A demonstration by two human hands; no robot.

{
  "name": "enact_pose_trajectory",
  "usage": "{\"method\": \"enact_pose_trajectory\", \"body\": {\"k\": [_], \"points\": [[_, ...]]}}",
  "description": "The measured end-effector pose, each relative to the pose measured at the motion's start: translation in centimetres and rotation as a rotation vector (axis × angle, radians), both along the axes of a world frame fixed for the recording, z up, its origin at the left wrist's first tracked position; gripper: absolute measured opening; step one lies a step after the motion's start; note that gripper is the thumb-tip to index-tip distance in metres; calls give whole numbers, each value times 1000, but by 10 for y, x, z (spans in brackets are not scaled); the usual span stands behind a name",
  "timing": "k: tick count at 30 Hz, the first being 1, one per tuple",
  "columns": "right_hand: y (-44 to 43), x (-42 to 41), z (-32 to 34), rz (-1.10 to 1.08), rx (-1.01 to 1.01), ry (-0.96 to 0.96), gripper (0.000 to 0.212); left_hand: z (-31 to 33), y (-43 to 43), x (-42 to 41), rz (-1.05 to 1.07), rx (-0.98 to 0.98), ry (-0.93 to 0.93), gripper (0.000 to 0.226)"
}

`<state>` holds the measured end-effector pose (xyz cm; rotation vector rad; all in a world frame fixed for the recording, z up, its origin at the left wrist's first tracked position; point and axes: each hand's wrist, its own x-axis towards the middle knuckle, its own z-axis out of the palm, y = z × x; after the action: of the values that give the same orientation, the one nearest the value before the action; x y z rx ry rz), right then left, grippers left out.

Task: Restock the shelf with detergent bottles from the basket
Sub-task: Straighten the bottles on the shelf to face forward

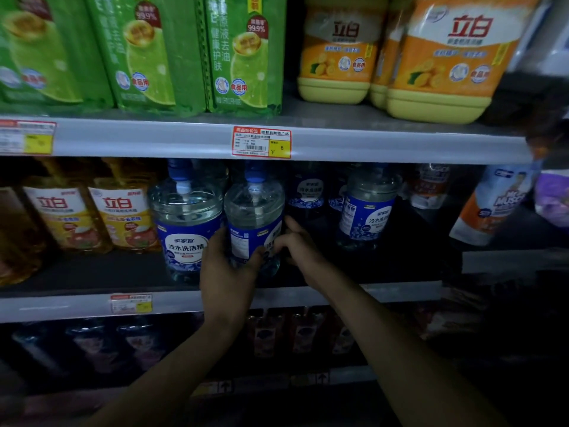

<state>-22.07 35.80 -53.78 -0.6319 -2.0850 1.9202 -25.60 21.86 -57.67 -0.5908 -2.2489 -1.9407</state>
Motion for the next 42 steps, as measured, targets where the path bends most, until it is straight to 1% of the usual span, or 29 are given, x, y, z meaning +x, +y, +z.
{"method": "enact_pose_trajectory", "body": {"k": [4,9,14,16,20,25,27,32,34,38,42], "points": [[-2,1,2,-29,-23,18,69,-2,2,-4,35,-27,32,72],[4,5,-4,-87,-38,43,74,1,9,-3,24,-12,15,88],[7,17,-10,-167,-42,56,78,2,17,-8,-47,-38,0,87],[8,23,-14,-193,-36,76,77,2,23,-9,-57,-68,9,86],[11,34,-19,-224,-27,149,77,3,36,-8,-76,-88,12,91],[24,47,-27,-285,-14,203,80,3,53,-2,-194,-32,-30,79],[29,54,-28,-311,-39,200,82,1,62,-1,-237,-6,-61,78],[51,75,-14,-305,-72,109,65,-1,75,-7,-344,64,-151,73],[53,79,-10,-298,-89,68,63,-2,77,-6,-348,41,-155,65],[49,79,-17,-340,-163,18,62,-9,74,7,-222,-13,-168,47],[45,76,-19,-378,-240,40,69,-7,71,13,-289,41,-340,56]]}}
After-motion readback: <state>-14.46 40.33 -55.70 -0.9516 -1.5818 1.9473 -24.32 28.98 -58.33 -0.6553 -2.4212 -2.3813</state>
